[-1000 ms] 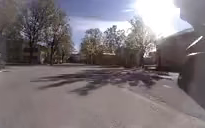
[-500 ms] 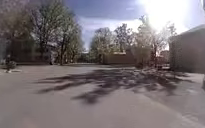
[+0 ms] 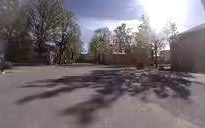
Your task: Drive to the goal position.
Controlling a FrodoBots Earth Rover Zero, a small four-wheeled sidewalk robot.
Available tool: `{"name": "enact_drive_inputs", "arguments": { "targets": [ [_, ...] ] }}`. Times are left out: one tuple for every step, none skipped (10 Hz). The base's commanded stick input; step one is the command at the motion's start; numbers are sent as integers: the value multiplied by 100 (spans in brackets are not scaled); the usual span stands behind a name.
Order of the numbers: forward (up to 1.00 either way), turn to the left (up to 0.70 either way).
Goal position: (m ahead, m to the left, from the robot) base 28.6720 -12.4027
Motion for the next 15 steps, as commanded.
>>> {"name": "enact_drive_inputs", "arguments": {
  "targets": [
    [100,0],
    [100,0],
    [100,13],
    [100,36],
    [100,25],
    [100,0],
    [100,0],
    [100,0],
    [100,0],
    [100,0],
    [100,0],
    [100,0],
    [100,0],
    [100,0],
    [100,0]
  ]
}}
